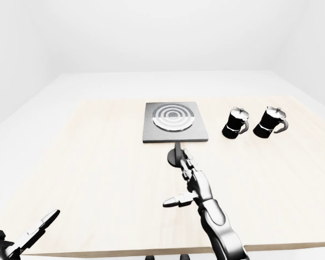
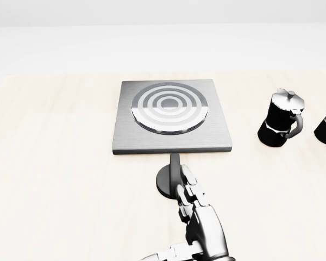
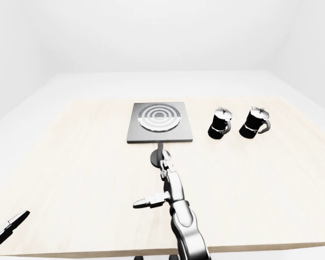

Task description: Turn off the stove.

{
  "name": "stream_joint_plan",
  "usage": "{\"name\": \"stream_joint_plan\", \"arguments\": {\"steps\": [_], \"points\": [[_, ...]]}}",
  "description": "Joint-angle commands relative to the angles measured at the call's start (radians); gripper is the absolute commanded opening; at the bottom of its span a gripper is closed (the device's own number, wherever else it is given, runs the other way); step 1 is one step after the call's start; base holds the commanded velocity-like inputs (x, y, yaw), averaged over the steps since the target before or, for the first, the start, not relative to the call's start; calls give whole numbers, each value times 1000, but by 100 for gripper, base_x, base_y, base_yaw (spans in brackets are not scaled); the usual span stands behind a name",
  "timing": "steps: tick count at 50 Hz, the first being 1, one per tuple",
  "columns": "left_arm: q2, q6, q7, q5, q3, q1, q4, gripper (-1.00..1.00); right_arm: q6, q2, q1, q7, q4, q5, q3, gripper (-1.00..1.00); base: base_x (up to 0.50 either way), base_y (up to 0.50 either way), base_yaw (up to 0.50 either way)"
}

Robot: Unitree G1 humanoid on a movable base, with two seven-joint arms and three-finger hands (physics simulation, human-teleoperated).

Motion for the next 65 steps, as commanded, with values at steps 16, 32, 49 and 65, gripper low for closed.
{"name": "stream_joint_plan", "arguments": {"steps": [16, 32, 49, 65], "points": [[1, 0, -1, -3, 2, 3, -9, 100, 0, 2, -2, 12, 63, 17, -22, 100, 0, 0, 0], [2, 0, -2, 0, 1, -1, 6, 100, 0, -6, 9, 1, -5, 69, -91, 100, 0, 0, 0], [3, 0, 1, 0, -2, 0, 6, 100, 0, 23, -132, 21, 102, 38, -93, 100, 0, 0, 0], [2, 8, -3, -5, 5, 0, -9, 100, 0, 57, -229, 40, 339, 28, -140, 100, 0, 0, 0]]}}
